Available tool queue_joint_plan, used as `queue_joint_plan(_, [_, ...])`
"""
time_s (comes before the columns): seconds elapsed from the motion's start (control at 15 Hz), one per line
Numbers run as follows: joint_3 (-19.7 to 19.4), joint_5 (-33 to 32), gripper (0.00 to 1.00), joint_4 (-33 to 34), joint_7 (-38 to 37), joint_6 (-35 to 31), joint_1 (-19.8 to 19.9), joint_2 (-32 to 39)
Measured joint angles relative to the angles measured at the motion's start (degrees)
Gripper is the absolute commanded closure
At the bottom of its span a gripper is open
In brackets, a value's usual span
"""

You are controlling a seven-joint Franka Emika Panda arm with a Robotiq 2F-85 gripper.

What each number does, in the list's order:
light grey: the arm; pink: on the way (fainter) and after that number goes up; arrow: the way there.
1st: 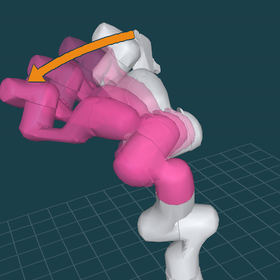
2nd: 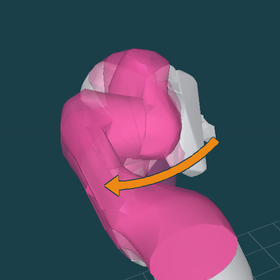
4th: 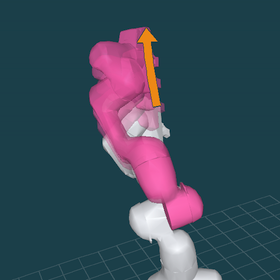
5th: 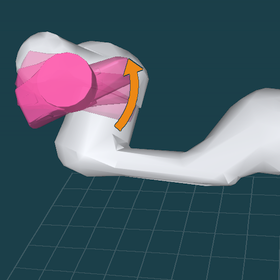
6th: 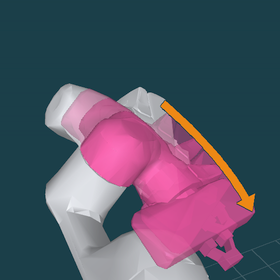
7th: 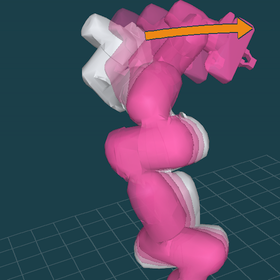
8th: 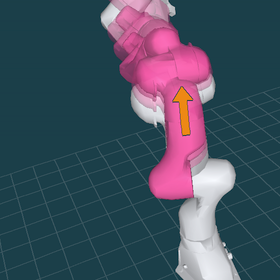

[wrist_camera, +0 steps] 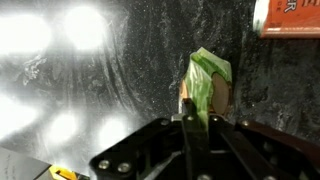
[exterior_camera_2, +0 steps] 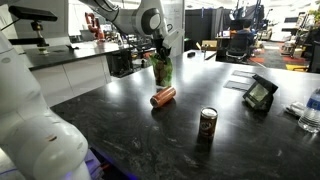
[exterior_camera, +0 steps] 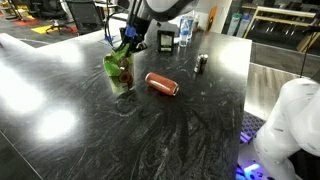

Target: Move the green packet to the right

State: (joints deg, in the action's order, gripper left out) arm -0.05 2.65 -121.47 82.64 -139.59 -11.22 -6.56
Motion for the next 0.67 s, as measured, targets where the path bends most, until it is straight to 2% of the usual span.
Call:
queue_joint_plan(0.2, [0.5,-1.6,0.99,3.2,-7.5,-0.1,0.4,-1.4])
queue_joint_plan(0.67, [0.6,-18.2,0.99,4.5,-30.9,2.6,6.9,-8.6])
